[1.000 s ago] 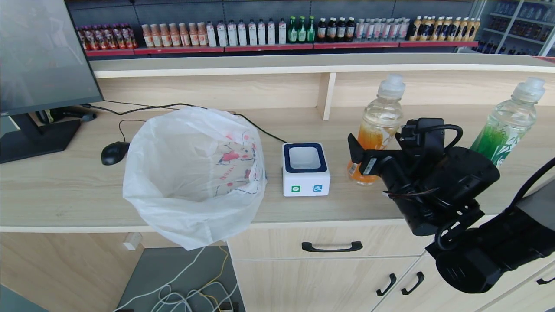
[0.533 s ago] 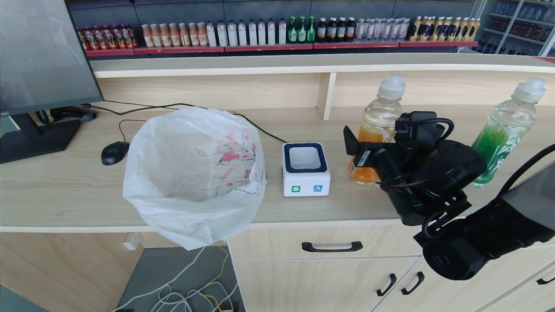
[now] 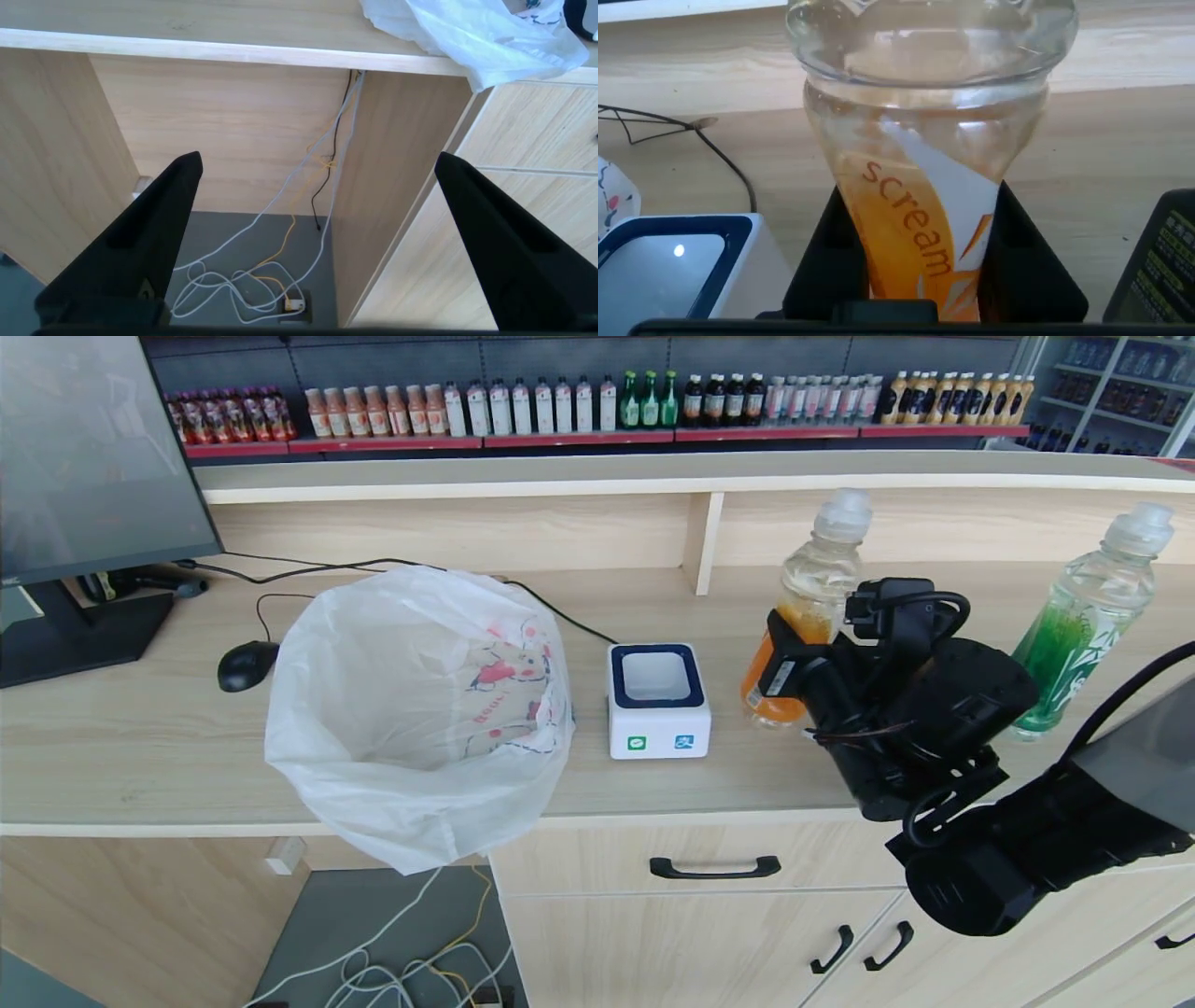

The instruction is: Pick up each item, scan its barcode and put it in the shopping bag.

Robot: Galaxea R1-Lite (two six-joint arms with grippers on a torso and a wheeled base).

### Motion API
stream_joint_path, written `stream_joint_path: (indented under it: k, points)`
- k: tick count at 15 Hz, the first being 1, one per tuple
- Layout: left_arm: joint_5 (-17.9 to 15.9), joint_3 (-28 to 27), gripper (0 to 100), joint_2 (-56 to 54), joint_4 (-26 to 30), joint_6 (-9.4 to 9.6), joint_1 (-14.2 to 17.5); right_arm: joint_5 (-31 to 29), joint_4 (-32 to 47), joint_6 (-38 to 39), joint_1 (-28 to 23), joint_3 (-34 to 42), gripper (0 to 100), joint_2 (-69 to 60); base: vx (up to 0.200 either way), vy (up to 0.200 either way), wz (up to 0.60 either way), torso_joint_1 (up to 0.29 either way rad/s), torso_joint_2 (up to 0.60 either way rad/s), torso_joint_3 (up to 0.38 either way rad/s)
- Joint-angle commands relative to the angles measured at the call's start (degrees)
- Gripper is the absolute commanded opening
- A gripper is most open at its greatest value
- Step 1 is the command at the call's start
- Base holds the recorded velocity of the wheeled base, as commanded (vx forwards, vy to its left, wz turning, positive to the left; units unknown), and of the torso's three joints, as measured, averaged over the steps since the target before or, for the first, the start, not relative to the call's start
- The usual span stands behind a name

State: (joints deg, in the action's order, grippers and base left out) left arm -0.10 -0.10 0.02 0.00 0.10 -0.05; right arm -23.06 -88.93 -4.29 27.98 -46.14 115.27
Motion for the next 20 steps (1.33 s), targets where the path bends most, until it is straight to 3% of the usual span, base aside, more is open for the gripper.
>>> stream_joint_path:
  k: [1,16,20]
  points:
    - [0.1,0.0,100,0.0,0.0,-0.01,0.0,0.0,-0.4,0.0,0.1,-0.1,0,-0.4,0.0,0.0,0.0,0.0,0.0,0.0]
    - [0.0,0.0,100,0.0,0.0,-0.01,0.0,0.4,-0.4,0.0,0.3,2.8,0,-6.7,0.0,0.0,0.0,0.0,0.0,0.0]
    - [0.0,0.0,100,0.0,0.0,-0.01,0.0,0.4,-0.3,-0.1,5.8,6.1,0,-10.7,0.0,0.0,0.0,0.0,0.0,0.0]
